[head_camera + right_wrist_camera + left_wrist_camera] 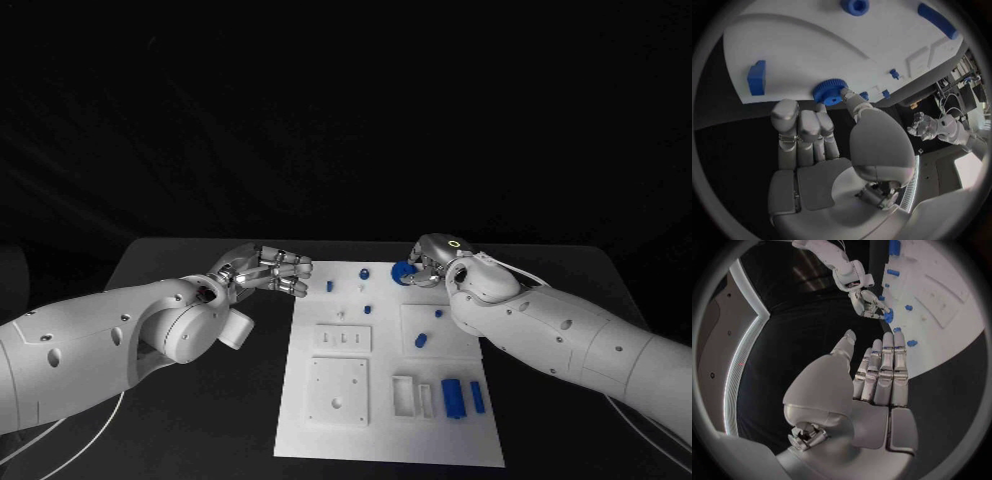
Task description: Assemble the parts on the task board
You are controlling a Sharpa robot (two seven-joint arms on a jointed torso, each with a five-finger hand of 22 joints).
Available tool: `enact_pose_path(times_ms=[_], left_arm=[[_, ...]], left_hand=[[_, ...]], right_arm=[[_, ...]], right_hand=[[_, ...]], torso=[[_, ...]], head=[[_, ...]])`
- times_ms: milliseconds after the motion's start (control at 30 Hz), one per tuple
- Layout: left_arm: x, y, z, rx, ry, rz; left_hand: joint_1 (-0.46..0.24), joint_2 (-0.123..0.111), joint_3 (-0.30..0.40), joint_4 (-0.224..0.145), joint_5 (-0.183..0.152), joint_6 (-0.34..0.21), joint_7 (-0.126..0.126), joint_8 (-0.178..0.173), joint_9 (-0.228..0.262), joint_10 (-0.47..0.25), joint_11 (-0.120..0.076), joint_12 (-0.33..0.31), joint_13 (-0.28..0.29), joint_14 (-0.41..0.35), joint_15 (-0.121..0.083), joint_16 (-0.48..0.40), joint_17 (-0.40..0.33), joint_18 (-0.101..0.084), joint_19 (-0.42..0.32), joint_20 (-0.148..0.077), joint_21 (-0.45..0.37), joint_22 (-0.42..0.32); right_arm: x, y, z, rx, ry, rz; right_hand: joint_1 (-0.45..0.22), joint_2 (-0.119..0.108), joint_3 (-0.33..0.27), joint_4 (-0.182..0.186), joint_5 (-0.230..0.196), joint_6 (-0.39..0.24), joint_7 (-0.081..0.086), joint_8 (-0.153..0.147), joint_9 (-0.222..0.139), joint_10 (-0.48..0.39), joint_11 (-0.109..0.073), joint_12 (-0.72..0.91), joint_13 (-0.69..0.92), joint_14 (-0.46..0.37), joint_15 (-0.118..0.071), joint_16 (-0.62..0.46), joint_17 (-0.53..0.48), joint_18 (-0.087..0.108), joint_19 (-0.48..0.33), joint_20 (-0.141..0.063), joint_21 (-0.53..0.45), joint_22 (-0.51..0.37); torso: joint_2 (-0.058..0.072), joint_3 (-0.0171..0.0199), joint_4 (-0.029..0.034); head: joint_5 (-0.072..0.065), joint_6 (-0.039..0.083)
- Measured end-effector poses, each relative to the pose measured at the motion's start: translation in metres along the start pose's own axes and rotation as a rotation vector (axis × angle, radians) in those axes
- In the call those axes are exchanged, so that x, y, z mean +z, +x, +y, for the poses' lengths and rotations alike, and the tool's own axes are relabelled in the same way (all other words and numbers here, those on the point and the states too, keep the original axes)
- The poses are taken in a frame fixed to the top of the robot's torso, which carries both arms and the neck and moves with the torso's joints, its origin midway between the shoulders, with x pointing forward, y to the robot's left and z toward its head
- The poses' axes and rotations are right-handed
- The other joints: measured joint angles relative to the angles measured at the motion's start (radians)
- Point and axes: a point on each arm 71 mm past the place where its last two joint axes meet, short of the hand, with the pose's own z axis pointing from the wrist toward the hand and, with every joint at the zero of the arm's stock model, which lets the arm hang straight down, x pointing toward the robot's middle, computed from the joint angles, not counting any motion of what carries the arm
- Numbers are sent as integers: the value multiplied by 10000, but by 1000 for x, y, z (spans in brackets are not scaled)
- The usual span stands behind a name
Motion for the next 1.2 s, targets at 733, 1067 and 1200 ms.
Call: enact_pose_path(times_ms=[733, 1067, 1200], left_arm=[[1, 1, 0, 4, -15, 30], [1, 1, 0, 11, -30, 37], [1, 1, 0, 14, -36, 40]], left_hand=[[0, 0, 0, 0, 0, 0, 0, 0, 0, 0, 0, 0, 0, 0, 0, 0, 9, -1, 0, 0, 0, -11], [0, 0, 0, 0, 0, 1, 0, 0, 0, 0, 0, 0, -1, 0, 0, 0, 8, 1, 0, 0, 0, -11], [0, 0, 0, 0, 0, 0, 0, 0, 0, 0, 0, 0, 0, 0, 0, 0, 7, 1, 0, 0, 0, -10]], right_arm=[[3, 2, 9, 42, 57, 9], [4, 0, 9, -178, -30, -94], [2, -1, 12, -289, -127, -205]], right_hand=[[365, 172, 692, -424, 48, 222, -35, -17, -7, 22, -21, 0, 56, 0, 0, 0, 19, 0, 0, 0, 97, -1], [676, 351, 1207, -1320, 677, 373, -32, -66, -42, 35, -35, 0, 95, 0, 0, 0, 18, 0, 0, 0, 157, -1], [728, 413, 1491, -1610, 701, 492, -28, -46, -40, 36, -35, 9, 95, 0, 0, 0, -5, 0, 0, 0, 262, -1]], torso=[[1, 7, 11], [-5, 7, -9], [-6, 13, -8]], head=[[-15, -25], [-6, -50], [-10, -43]])
